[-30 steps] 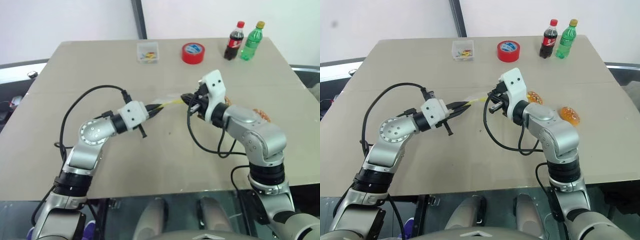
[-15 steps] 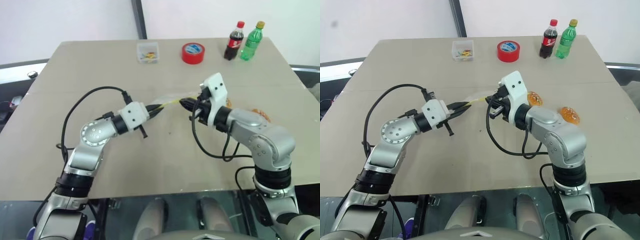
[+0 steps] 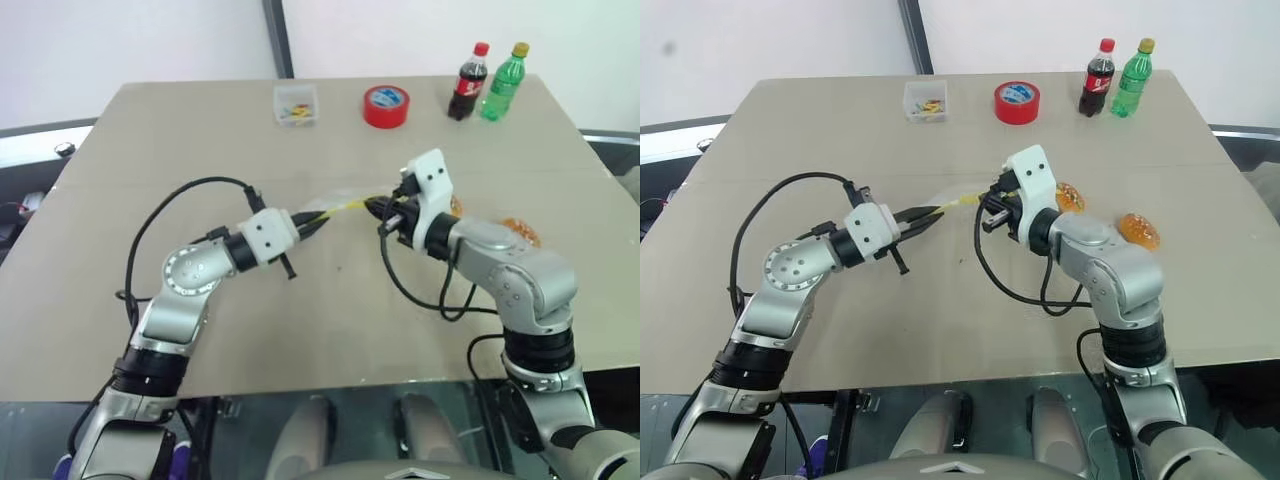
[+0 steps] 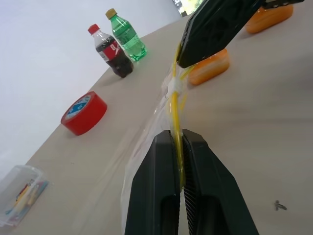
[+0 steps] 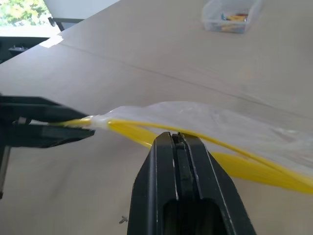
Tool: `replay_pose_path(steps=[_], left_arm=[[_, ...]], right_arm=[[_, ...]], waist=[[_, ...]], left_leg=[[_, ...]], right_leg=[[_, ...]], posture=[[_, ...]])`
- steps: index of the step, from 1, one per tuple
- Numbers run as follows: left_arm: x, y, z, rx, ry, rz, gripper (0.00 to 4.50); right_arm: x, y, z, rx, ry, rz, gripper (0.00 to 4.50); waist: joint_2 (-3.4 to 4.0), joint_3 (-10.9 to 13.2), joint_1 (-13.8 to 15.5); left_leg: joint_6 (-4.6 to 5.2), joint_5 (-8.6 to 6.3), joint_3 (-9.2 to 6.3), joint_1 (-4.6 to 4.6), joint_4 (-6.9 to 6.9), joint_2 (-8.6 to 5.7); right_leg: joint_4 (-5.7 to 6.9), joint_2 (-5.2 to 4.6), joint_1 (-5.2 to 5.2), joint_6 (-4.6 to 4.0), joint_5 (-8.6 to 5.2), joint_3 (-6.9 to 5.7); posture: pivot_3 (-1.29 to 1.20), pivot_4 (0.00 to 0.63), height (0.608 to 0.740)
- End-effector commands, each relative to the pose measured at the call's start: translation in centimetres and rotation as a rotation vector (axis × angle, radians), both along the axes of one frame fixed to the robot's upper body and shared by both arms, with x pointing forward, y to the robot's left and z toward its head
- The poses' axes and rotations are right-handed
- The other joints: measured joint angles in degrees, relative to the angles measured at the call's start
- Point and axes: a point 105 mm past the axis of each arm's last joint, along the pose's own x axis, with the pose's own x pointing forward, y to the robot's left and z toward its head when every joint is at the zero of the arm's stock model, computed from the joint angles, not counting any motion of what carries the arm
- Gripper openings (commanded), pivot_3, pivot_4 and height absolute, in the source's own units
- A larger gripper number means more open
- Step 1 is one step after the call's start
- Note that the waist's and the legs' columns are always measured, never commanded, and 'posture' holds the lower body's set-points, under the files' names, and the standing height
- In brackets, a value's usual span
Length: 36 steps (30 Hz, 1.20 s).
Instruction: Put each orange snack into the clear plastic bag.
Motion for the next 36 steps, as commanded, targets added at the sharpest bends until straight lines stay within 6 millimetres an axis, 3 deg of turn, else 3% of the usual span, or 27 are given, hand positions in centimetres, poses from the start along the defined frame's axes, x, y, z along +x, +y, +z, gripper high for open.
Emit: replay_pose_path(steps=[1, 7, 9, 11, 14, 17, 20, 24, 30, 31, 36], left_arm=[[-0.8, -0.1, 0.7, 0.021, -0.041, -0.032, 0.0], [-0.9, 0.7, 0.8, 0.054, -0.045, -0.022, 0.0], [-0.9, 0.8, 0.8, 0.056, -0.043, -0.018, 0.0], [-0.8, 0.9, 0.8, 0.054, -0.043, -0.014, 0.0], [-0.7, 0.8, 0.9, 0.052, -0.043, -0.013, 0.0], [-0.7, 0.6, 0.9, 0.052, -0.044, -0.015, 0.0], [-0.6, 0.4, 0.9, 0.05, -0.045, -0.02, 0.0], [-0.7, 0.5, 0.9, 0.05, -0.045, -0.017, 0.0], [-0.7, 1.1, 0.9, 0.042, -0.044, 0.014, 0.0], [-0.7, 1.1, 0.9, 0.042, -0.044, 0.018, 0.0], [-0.2, 1.4, 0.8, 0.014, -0.023, 0.062, 0.0]], right_arm=[[2.0, -1.3, -0.1, 0.068, 0.005, -0.146, 0.02], [3.6, -3.5, -2.9, 0.016, 0.014, -0.32, 0.02], [3.9, -4.1, -3.0, -0.115, -0.118, -0.342, 0.02], [3.6, -3.3, -2.4, -0.304, -0.346, -0.278, 0.02], [2.0, -0.3, -1.7, -0.479, -0.632, -0.078, 0.02], [1.6, 0.7, -2.3, -0.6, -0.753, 0.016, 0.02], [2.6, 0.8, -3.1, -0.762, -0.833, 0.049, 0.02], [3.9, 0.0, -3.4, -0.869, -0.847, 0.018, 1.18], [4.0, -0.1, -3.4, -0.913, -0.879, 0.031, 4.16], [3.9, -0.1, -3.4, -0.917, -0.883, 0.038, 4.43], [3.4, -0.3, -3.1, -0.926, -0.92, 0.056, 4.43]], waist=[[0.0, 0.0, 0.0], [0.01, 0.0, 0.1], [0.01, 0.0, 0.1], [0.04, 0.0, 0.0], [0.03, 0.0, -0.3], [0.02, 0.0, -0.4], [0.01, 0.0, -0.3], [0.0, 0.0, 0.2], [0.0, 0.0, -0.1], [0.0, 0.0, -0.1], [0.0, 0.0, 0.0]], left_leg=[[0.0, 0.0, 0.0, 0.0, 0.0, 0.0], [0.0, 0.0, 0.0, -0.01, -0.01, -0.01], [0.0, 0.0, 0.03, -0.01, -0.01, -0.02], [0.0, 0.0, 0.04, -0.01, -0.01, -0.06], [0.0, 0.0, 0.09, 0.0, -0.03, -0.05], [-0.01, 0.0, 0.1, 0.02, -0.03, -0.02], [-0.01, 0.01, 0.1, 0.02, -0.02, -0.01], [-0.01, 0.01, 0.08, 0.0, 0.02, -0.02], [-0.01, 0.01, 0.06, -0.02, 0.0, -0.02], [-0.01, 0.01, 0.06, -0.02, 0.0, -0.02], [-0.01, 0.01, 0.06, -0.01, 0.01, -0.02]], right_leg=[[0.0, 0.0, 0.0, 0.0, 0.0, 0.0], [-0.02, -0.01, -0.01, 0.0, 0.0, 0.0], [-0.02, -0.02, -0.01, 0.0, 0.0, 0.02], [-0.02, -0.01, -0.01, 0.0, 0.0, 0.02], [-0.01, 0.04, -0.07, 0.01, -0.01, 0.04], [0.0, 0.07, -0.06, 0.01, -0.01, 0.05], [0.01, 0.07, -0.06, 0.01, -0.01, 0.06], [-0.01, 0.05, -0.03, 0.01, 0.0, 0.06], [-0.03, 0.05, -0.04, 0.0, -0.01, 0.06], [-0.02, 0.05, -0.04, 0.0, -0.01, 0.06], [-0.01, 0.05, -0.04, 0.0, -0.01, 0.05]], posture=[[0.0, 0.15, 0.74], [0.0, 0.15, 0.74], [0.0, 0.15, 0.74], [0.0, 0.15, 0.74], [0.0, 0.15, 0.74], [0.0, 0.15, 0.74], [0.0, 0.15, 0.74], [0.0, 0.15, 0.74], [0.0, 0.15, 0.74], [0.0, 0.15, 0.74], [0.0, 0.15, 0.74]])
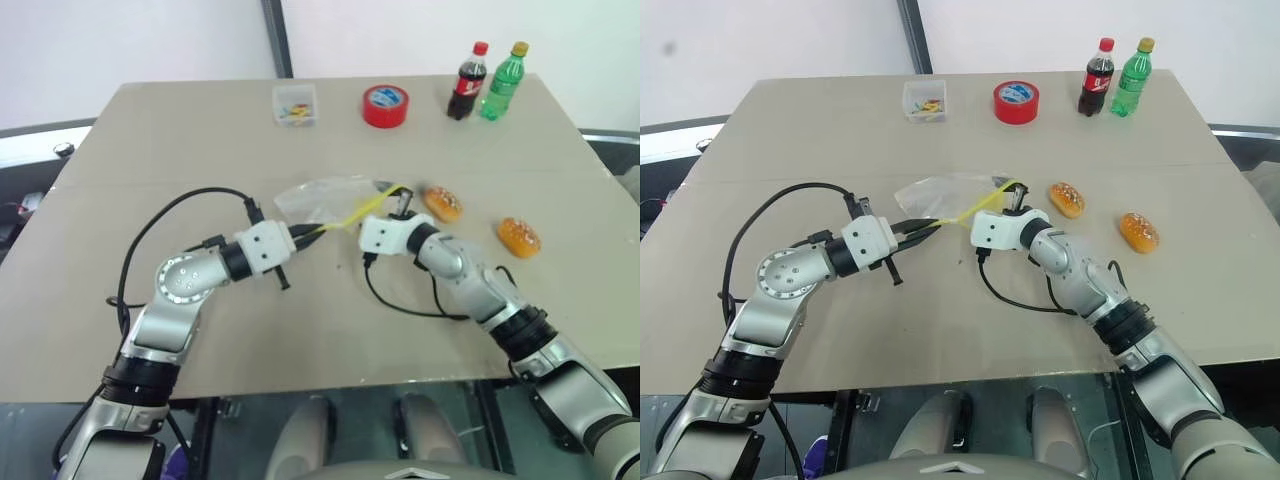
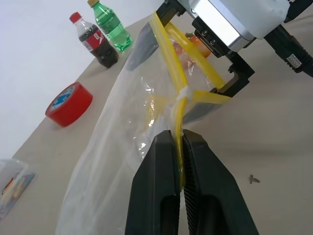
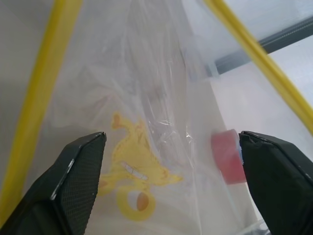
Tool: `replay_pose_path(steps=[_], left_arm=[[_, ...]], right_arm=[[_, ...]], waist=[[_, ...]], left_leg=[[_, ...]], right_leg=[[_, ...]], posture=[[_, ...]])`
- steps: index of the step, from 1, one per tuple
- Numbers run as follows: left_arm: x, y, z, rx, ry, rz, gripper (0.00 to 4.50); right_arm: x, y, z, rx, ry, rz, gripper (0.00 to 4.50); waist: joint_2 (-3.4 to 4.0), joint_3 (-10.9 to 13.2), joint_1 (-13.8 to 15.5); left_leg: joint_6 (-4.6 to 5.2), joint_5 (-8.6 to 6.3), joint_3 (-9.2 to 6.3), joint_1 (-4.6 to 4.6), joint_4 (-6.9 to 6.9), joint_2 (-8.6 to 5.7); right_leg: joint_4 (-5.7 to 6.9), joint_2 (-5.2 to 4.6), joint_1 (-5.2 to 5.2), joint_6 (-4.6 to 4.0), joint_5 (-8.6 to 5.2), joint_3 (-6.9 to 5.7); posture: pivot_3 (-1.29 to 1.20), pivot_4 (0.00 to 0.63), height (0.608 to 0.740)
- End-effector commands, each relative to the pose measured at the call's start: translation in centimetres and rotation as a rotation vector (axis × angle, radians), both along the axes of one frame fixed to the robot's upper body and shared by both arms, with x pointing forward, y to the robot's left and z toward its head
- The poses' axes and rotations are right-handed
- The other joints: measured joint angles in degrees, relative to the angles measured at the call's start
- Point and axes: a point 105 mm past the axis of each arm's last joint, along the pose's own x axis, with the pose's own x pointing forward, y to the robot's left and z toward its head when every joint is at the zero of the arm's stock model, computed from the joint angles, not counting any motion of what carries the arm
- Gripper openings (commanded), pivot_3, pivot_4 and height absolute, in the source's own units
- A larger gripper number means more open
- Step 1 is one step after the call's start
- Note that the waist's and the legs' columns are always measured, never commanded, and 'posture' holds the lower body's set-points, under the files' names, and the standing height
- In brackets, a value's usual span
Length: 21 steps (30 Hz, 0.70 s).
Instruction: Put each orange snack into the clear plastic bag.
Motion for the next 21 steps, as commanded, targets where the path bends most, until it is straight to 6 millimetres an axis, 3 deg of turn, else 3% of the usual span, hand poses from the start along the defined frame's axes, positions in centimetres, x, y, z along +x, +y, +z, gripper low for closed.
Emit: replay_pose_path(steps=[1, 11, 14, 17, 21], left_arm=[[0.3, 0.6, 1.6, -0.022, -0.058, 0.052, 0.0], [2.3, 3.2, 1.4, -0.005, -0.054, 0.221, 0.0], [2.5, 3.5, 1.6, -0.009, -0.059, 0.231, 0.0], [2.6, 3.7, 1.6, -0.004, -0.063, 0.242, 0.0], [2.5, 3.7, 1.4, -0.004, -0.063, 0.243, 0.0]], right_arm=[[-0.4, -0.8, 1.8, 0.028, -0.041, 0.011, 4.43], [-3.2, -2.8, 5.5, 0.443, 0.31, 0.101, 4.43], [-2.1, -4.6, 5.4, 0.508, 0.368, 0.007, 4.43], [0.5, -7.8, 3.5, 0.585, 0.45, -0.2, 4.43], [3.0, -10.3, 1.2, 0.676, 0.535, -0.345, 4.43]], waist=[[0.0, 0.0, 0.1], [-0.01, 0.0, 0.1], [-0.02, 0.0, 0.1], [-0.02, 0.0, 0.2], [-0.02, 0.0, 0.1]], left_leg=[[0.0, 0.0, 0.0, 0.0, 0.0, 0.0], [0.01, 0.0, -0.03, 0.02, 0.01, 0.05], [0.01, 0.0, -0.04, 0.02, 0.01, 0.05], [0.01, 0.0, -0.03, 0.04, 0.02, 0.04], [0.0, 0.0, -0.03, 0.05, 0.0, 0.01]], right_leg=[[0.0, 0.0, 0.0, 0.0, 0.0, 0.0], [0.01, 0.01, 0.04, 0.0, 0.0, -0.02], [0.01, 0.0, 0.05, 0.0, 0.0, -0.04], [0.01, -0.03, 0.08, 0.0, 0.0, -0.03], [0.01, -0.02, 0.06, 0.0, 0.0, -0.04]], posture=[[0.0, 0.15, 0.74], [0.0, 0.15, 0.74], [0.0, 0.15, 0.74], [0.0, 0.15, 0.74], [0.0, 0.15, 0.74]])
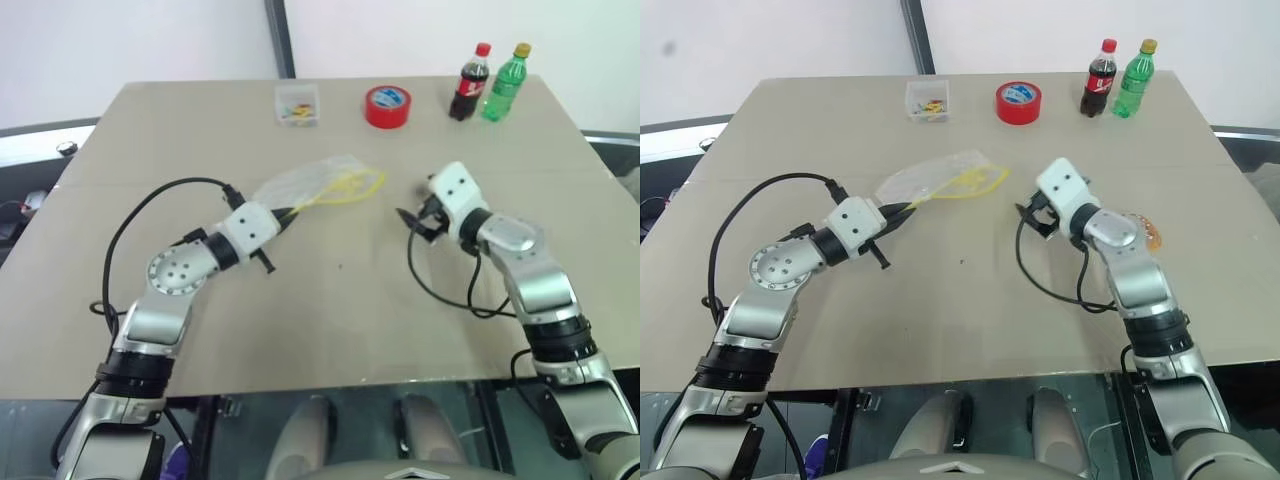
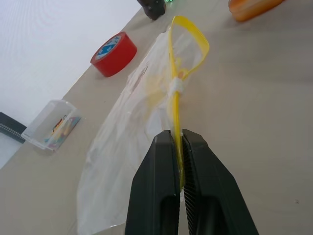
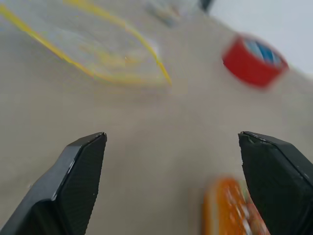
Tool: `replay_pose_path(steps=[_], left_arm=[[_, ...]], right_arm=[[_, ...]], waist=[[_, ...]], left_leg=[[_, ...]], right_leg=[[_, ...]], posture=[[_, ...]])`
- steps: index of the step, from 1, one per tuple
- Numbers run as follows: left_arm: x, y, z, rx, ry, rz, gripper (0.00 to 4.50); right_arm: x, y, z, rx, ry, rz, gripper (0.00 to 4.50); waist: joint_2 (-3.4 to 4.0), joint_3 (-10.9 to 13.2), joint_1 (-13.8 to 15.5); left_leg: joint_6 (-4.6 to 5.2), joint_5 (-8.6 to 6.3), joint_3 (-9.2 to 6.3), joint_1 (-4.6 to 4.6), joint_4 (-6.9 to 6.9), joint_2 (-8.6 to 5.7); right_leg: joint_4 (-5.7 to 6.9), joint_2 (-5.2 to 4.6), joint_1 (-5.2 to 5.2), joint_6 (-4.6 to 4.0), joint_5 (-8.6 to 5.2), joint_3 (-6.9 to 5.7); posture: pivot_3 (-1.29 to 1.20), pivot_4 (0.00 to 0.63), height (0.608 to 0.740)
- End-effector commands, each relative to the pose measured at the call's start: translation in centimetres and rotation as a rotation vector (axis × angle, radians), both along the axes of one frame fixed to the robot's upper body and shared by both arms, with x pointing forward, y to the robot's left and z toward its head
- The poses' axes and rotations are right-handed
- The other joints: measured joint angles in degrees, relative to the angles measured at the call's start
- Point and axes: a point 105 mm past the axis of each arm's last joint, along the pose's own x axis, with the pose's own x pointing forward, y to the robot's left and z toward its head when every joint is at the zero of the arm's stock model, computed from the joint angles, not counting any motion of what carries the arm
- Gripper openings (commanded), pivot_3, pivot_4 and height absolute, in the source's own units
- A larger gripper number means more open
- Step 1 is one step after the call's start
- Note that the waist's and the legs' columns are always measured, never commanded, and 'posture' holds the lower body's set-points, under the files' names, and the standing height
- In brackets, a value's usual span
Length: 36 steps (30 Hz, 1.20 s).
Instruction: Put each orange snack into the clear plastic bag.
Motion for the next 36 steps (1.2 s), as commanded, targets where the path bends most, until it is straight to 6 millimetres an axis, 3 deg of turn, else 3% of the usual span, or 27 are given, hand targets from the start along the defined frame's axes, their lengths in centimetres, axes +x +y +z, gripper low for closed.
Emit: replay_pose_path(steps=[1, 6, 9, 12, 13, 17, 24, 29, 36], left_arm=[[-0.1, 0.1, 1.2, 0.004, -0.057, 0.003, 0.0], [-0.3, 0.1, 1.2, -0.009, -0.053, 0.006, 0.0], [-0.4, 0.2, 1.1, -0.01, -0.051, 0.008, 0.0], [-0.5, 0.2, 1.0, -0.011, -0.049, 0.01, 0.0], [-0.5, 0.2, 1.0, -0.012, -0.048, 0.009, 0.0], [-0.5, 0.1, 1.0, -0.02, -0.047, 0.005, 0.0], [-0.7, -0.6, 1.4, -0.048, -0.05, -0.027, 0.0], [-1.7, -2.1, 1.7, -0.048, -0.059, -0.106, 0.0], [-3.4, -3.9, 1.7, -0.028, -0.071, -0.218, 0.0]], right_arm=[[1.5, -1.4, 0.1, 0.063, 0.016, -0.079, 4.43], [2.9, -3.2, -1.1, 0.157, 0.081, -0.172, 4.43], [3.0, -3.4, -1.4, 0.192, 0.097, -0.182, 3.52], [2.9, -3.4, -1.5, 0.183, 0.086, -0.182, 2.25], [2.9, -3.4, -1.3, 0.182, 0.073, -0.177, 1.73], [2.2, -2.2, 0.3, 0.121, -0.038, -0.096, 0.57], [-3.1, 5.2, 2.6, 0.106, -0.085, 0.275, 0.57], [-3.4, 8.7, 3.7, 0.084, -0.122, 0.322, 0.57], [-3.2, 10.6, 3.2, -0.039, -0.159, 0.389, 0.57]], waist=[[0.0, 0.0, -0.1], [0.0, 0.0, -0.2], [0.0, 0.0, -0.2], [0.0, 0.0, -0.2], [0.0, 0.0, -0.2], [0.0, 0.0, -0.2], [0.0, 0.0, -0.3], [0.0, 0.0, -0.1], [0.0, 0.0, 0.0]], left_leg=[[0.0, 0.0, 0.02, -0.01, 0.0, 0.0], [0.0, 0.0, 0.05, 0.0, -0.01, 0.01], [0.0, 0.0, 0.05, 0.0, -0.01, 0.04], [0.0, 0.0, 0.07, 0.0, -0.02, 0.05], [0.0, 0.0, 0.07, 0.0, -0.01, 0.05], [0.0, 0.0, 0.06, 0.0, -0.01, 0.05], [0.01, 0.0, 0.06, -0.04, -0.01, 0.14], [0.0, 0.0, 0.04, -0.01, 0.01, 0.17], [-0.01, 0.0, 0.02, -0.04, 0.01, 0.13]], right_leg=[[0.0, 0.0, -0.01, 0.0, 0.0, 0.02], [0.01, -0.01, -0.02, -0.01, 0.0, 0.05], [0.0, -0.01, -0.02, 0.0, 0.0, 0.06], [0.01, -0.01, -0.02, 0.0, 0.0, 0.07], [0.02, -0.01, -0.02, 0.0, 0.0, 0.07], [0.02, -0.01, -0.02, 0.0, 0.01, 0.06], [0.02, 0.0, -0.06, 0.0, 0.0, 0.06], [0.06, 0.02, -0.05, 0.0, 0.01, 0.04], [0.01, -0.01, -0.05, 0.0, 0.01, 0.02]], posture=[[0.0, 0.15, 0.74], [0.0, 0.15, 0.74], [0.0, 0.15, 0.74], [0.0, 0.15, 0.74], [0.0, 0.15, 0.74], [0.0, 0.15, 0.74], [0.0, 0.15, 0.74], [0.0, 0.15, 0.74], [0.0, 0.15, 0.74]])
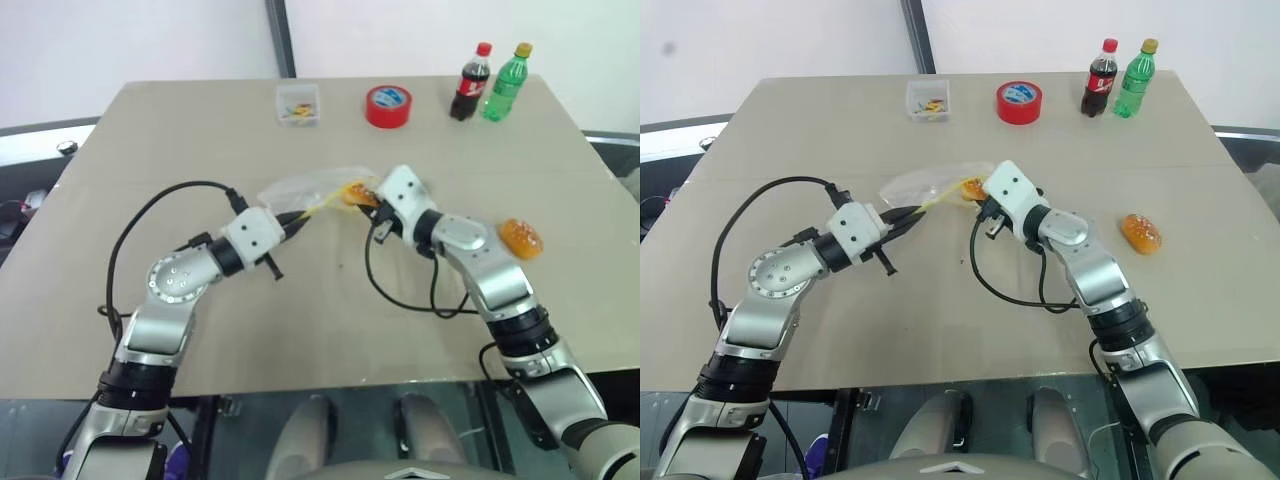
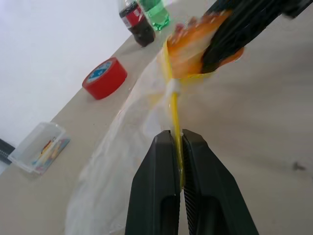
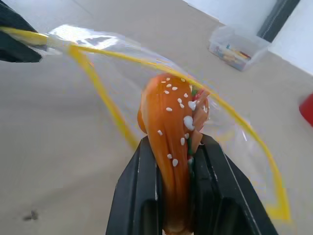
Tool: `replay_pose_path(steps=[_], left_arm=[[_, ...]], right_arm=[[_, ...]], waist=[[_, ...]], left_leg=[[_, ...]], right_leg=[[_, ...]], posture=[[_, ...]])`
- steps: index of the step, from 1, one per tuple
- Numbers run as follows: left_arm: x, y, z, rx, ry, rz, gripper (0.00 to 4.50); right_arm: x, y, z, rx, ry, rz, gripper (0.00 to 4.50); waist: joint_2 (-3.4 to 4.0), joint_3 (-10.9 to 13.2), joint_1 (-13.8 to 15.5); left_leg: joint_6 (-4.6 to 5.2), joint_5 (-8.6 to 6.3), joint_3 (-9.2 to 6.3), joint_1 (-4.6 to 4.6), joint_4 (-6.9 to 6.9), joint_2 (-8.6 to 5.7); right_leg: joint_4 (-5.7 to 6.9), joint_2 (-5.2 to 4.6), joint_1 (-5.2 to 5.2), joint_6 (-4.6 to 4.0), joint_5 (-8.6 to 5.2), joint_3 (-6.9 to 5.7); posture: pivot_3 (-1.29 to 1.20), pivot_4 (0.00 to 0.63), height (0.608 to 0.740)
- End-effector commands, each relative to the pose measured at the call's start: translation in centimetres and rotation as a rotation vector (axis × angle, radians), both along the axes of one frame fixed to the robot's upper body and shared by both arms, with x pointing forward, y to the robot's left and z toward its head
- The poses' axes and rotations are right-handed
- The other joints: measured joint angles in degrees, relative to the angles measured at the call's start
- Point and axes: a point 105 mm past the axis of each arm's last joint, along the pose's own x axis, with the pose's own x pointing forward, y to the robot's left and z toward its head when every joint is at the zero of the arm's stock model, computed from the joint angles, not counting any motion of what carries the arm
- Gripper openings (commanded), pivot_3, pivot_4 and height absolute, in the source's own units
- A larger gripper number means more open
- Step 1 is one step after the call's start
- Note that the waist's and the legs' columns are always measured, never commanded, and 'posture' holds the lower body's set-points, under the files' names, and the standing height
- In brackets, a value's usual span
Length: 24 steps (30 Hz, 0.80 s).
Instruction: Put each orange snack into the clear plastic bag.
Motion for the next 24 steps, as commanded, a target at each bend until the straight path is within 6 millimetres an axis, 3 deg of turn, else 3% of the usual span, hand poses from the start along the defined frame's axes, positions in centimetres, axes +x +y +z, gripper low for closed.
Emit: replay_pose_path(steps=[1, 10, 11, 12, 15, 24], left_arm=[[-1.3, -1.4, 0.9, 0.012, -0.051, -0.082, 0.0], [-2.3, -2.1, -0.2, 0.037, -0.029, -0.13, 0.0], [-2.2, -1.9, -0.3, 0.034, -0.021, -0.115, 0.0], [-2.0, -1.7, -0.4, 0.029, -0.015, -0.101, 0.0], [-1.5, -1.2, -0.5, 0.011, 0.003, -0.055, 0.0], [0.1, -0.5, -0.4, -0.042, 0.03, 0.051, 0.0]], right_arm=[[-0.3, 0.9, 1.3, -0.03, -0.077, 0.053, 0.57], [-1.4, 3.6, -0.8, -0.059, -0.062, 0.206, 0.57], [-1.2, 3.3, -0.8, -0.053, -0.07, 0.191, 1.26], [-1.0, 2.9, -0.7, -0.049, -0.084, 0.172, 1.62], [-0.6, 1.0, 0.1, -0.053, -0.127, 0.096, 3.08], [-3.5, -7.4, 0.9, -0.006, -0.021, -0.034, 3.08]], waist=[[0.0, 0.0, 0.0], [0.0, 0.0, -0.3], [0.0, 0.0, -0.2], [0.0, 0.0, -0.2], [0.0, 0.0, 0.1], [0.0, 0.0, 0.2]], left_leg=[[0.0, 0.0, 0.0, 0.0, 0.0, 0.0], [0.0, 0.0, 0.02, 0.03, -0.02, 0.03], [0.0, 0.0, 0.02, 0.03, -0.02, 0.03], [0.0, 0.0, 0.02, 0.03, -0.01, 0.02], [0.0, 0.0, 0.0, 0.01, -0.01, 0.0], [0.01, -0.01, -0.04, -0.02, -0.01, 0.0]], right_leg=[[0.0, 0.0, 0.0, 0.0, 0.0, 0.0], [0.02, 0.04, 0.0, 0.0, 0.0, 0.01], [0.01, 0.04, 0.0, 0.0, 0.0, 0.01], [0.01, 0.03, 0.0, 0.0, 0.0, 0.01], [0.0, 0.01, 0.0, 0.0, 0.0, -0.01], [-0.02, 0.01, 0.03, 0.01, 0.0, -0.04]], posture=[[0.0, 0.15, 0.74], [0.0, 0.15, 0.74], [0.0, 0.15, 0.74], [0.0, 0.15, 0.74], [0.0, 0.15, 0.74], [0.0, 0.15, 0.74]])
